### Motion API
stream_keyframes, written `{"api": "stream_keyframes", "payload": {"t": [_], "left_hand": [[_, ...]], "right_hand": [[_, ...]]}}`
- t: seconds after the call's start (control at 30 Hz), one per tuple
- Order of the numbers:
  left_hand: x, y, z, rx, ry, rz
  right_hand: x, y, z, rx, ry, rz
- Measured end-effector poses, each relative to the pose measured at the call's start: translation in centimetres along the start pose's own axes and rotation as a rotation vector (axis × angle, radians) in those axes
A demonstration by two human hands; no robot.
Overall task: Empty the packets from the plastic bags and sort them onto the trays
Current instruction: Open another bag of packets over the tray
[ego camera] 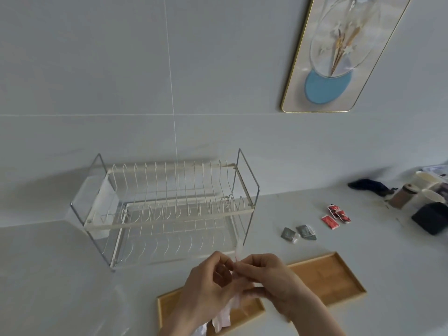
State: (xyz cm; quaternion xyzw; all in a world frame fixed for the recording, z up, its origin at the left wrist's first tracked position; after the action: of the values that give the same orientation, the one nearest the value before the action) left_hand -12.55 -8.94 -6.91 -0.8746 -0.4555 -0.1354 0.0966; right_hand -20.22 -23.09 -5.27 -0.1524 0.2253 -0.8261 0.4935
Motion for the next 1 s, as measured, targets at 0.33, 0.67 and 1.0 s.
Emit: {"api": "stream_keyframes", "payload": {"t": [0.33,0.67,1.0], "left_hand": [[0.8,0.0,2.1,0.056,0.090,-0.082],[0.9,0.1,1.9,0.081,0.097,-0.162],[1.2,0.4,1.7,0.163,0.088,-0.172]], "right_hand": [[-1.8,2.0,-1.9,-0.023,0.000,-0.094],[-2.5,2.5,-2.9,-0.104,0.193,-0.116],[-2.6,2.7,-2.9,-0.092,0.215,-0.149]]}}
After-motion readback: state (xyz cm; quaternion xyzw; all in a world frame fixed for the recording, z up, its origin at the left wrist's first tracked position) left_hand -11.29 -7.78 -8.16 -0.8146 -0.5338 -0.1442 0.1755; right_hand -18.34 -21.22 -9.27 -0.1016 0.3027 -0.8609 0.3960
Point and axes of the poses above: each hand's wrist, its own y-axis towards the middle knuckle, its own x-axis out of the back of the hand, z = x × y, the point moved 3 cm from there along y, towards the middle knuckle, and after that the axes turned 8 degrees about -z, right-handed, at the moved point
